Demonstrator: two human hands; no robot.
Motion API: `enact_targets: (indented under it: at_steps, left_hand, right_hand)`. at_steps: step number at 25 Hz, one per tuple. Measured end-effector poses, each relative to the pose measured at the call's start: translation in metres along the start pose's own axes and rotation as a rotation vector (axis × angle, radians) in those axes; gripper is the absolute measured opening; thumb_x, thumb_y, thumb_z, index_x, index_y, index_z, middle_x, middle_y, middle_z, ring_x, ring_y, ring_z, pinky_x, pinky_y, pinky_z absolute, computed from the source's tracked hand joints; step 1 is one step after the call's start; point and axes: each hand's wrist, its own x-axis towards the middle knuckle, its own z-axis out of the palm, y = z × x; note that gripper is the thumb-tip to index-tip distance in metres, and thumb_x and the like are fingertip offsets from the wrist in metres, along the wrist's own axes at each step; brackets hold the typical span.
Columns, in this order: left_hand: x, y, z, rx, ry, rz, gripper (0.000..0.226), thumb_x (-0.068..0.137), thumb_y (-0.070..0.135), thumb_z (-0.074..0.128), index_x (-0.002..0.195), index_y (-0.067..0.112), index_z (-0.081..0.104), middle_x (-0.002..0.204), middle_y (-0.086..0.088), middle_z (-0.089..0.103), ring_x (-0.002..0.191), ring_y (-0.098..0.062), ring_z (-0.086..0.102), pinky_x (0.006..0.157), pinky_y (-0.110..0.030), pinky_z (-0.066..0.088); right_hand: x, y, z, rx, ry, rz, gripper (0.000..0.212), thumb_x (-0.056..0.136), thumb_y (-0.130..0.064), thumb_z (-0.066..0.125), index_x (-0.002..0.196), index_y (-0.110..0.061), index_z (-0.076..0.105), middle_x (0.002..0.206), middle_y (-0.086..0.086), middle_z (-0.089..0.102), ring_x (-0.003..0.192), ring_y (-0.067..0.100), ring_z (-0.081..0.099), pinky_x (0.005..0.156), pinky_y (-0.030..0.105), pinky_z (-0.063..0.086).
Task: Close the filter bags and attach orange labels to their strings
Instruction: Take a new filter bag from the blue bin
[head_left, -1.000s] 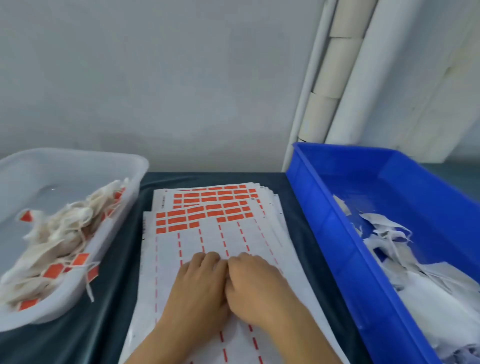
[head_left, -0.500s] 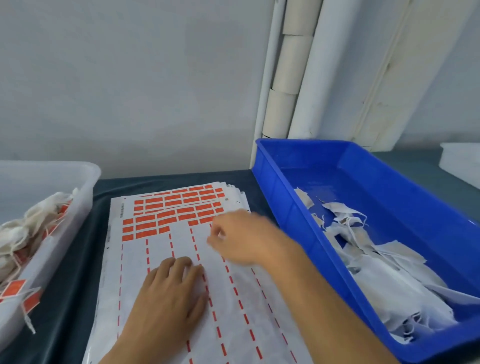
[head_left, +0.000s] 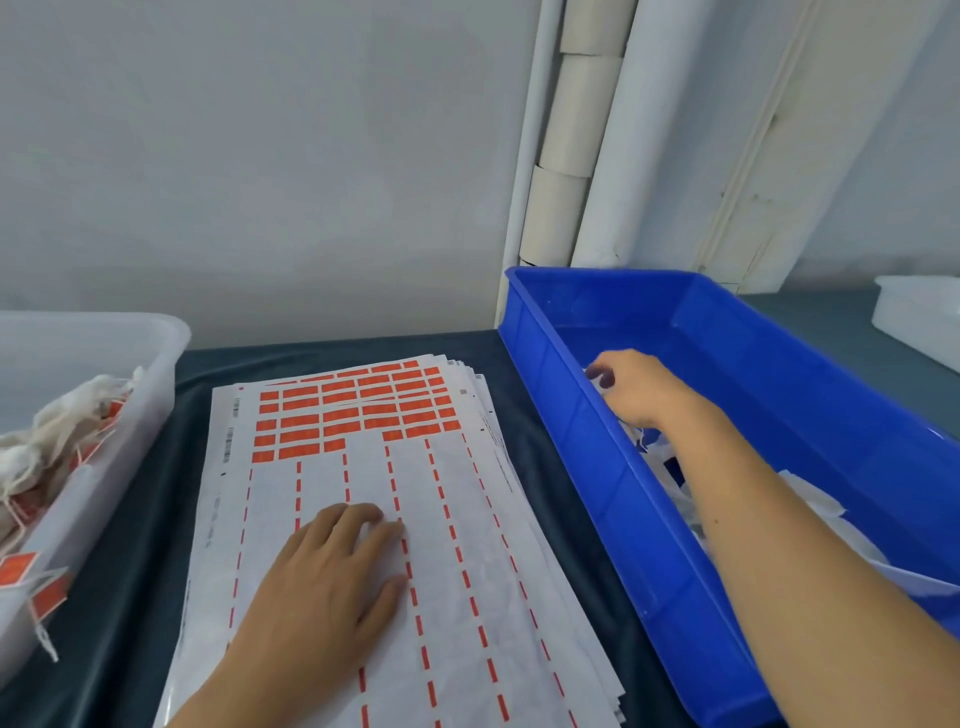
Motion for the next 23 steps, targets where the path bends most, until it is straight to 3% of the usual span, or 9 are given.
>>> enact_targets:
  at_steps: [3, 5, 7, 10, 13, 16, 20, 23]
  left_hand:
    - [0.0, 0.002, 0.001, -0.004, 0.006, -0.005, 0.059, 0.096, 0.075, 0.018, 0.148, 0.051, 0.031, 0.156, 0.029, 0.026, 0.145, -0.003, 0.026, 0.123, -0.031, 0.025]
    - [0.0, 0.003, 0.001, -0.014, 0.014, -0.011, 0.066, 0.091, 0.077, 0.011, 0.148, 0.05, 0.031, 0.156, 0.03, 0.026, 0.146, -0.004, 0.026, 0.124, -0.031, 0.026]
    - [0.0, 0.003, 0.001, -0.013, 0.023, -0.019, 0.069, 0.089, 0.077, 0.008, 0.148, 0.051, 0.03, 0.156, 0.03, 0.025, 0.146, -0.004, 0.026, 0.124, -0.031, 0.026]
    - [0.001, 0.003, 0.002, -0.012, 0.023, -0.025, 0.063, 0.093, 0.077, 0.015, 0.148, 0.051, 0.03, 0.156, 0.031, 0.025, 0.145, -0.003, 0.026, 0.124, -0.03, 0.026]
    - [0.001, 0.003, 0.002, -0.038, 0.026, -0.037, 0.069, 0.088, 0.078, 0.01, 0.147, 0.051, 0.034, 0.155, 0.03, 0.028, 0.144, -0.003, 0.028, 0.123, -0.031, 0.027]
    - [0.002, 0.003, 0.003, -0.032, 0.032, -0.042, 0.07, 0.087, 0.078, 0.01, 0.146, 0.051, 0.036, 0.154, 0.03, 0.03, 0.143, -0.004, 0.03, 0.122, -0.031, 0.029]
    - [0.001, 0.002, 0.005, -0.027, -0.001, -0.053, 0.066, 0.091, 0.077, 0.012, 0.145, 0.05, 0.038, 0.152, 0.03, 0.033, 0.142, -0.003, 0.032, 0.12, -0.031, 0.03]
    - [0.002, 0.002, 0.003, -0.059, 0.019, -0.05, 0.054, 0.097, 0.075, 0.026, 0.144, 0.051, 0.036, 0.151, 0.033, 0.03, 0.141, -0.001, 0.029, 0.121, -0.029, 0.027]
  right_hand:
    - [0.016, 0.012, 0.019, -0.068, -0.08, 0.017, 0.042, 0.104, -0.024, 0.058, 0.145, -0.023, 0.052, 0.137, 0.009, 0.06, 0.108, 0.031, 0.063, 0.087, 0.043, 0.055]
    - [0.025, 0.014, 0.028, -0.165, -0.071, 0.042, 0.037, 0.105, -0.029, 0.051, 0.141, -0.022, 0.052, 0.131, 0.01, 0.062, 0.109, 0.033, 0.062, 0.091, 0.043, 0.053]
    - [0.031, 0.015, 0.03, -0.274, -0.03, 0.048, 0.031, 0.102, -0.029, 0.052, 0.131, -0.02, 0.058, 0.116, 0.008, 0.063, 0.103, 0.032, 0.061, 0.084, 0.04, 0.05]
    - [0.037, 0.02, 0.029, -0.326, 0.109, 0.062, 0.017, 0.096, -0.023, 0.059, 0.107, -0.017, 0.07, 0.09, 0.003, 0.061, 0.086, 0.03, 0.06, 0.072, 0.038, 0.046]
    - [0.039, 0.019, 0.028, -0.267, 0.212, 0.1, 0.021, 0.1, -0.031, 0.058, 0.093, -0.016, 0.07, 0.084, 0.004, 0.063, 0.079, 0.028, 0.06, 0.069, 0.038, 0.047]
    - [0.042, 0.017, 0.022, -0.227, 0.342, 0.134, 0.027, 0.103, -0.025, 0.057, 0.08, -0.013, 0.063, 0.079, 0.007, 0.059, 0.07, 0.026, 0.053, 0.061, 0.035, 0.041]
    - [0.04, -0.001, -0.005, -0.176, 0.535, 0.074, 0.027, 0.107, -0.028, 0.055, 0.091, -0.011, 0.069, 0.081, 0.007, 0.062, 0.073, 0.027, 0.053, 0.062, 0.036, 0.039]
    - [0.032, -0.03, -0.025, -0.052, 0.731, -0.053, 0.025, 0.107, -0.028, 0.055, 0.096, -0.011, 0.07, 0.093, 0.01, 0.066, 0.077, 0.027, 0.05, 0.064, 0.037, 0.037]
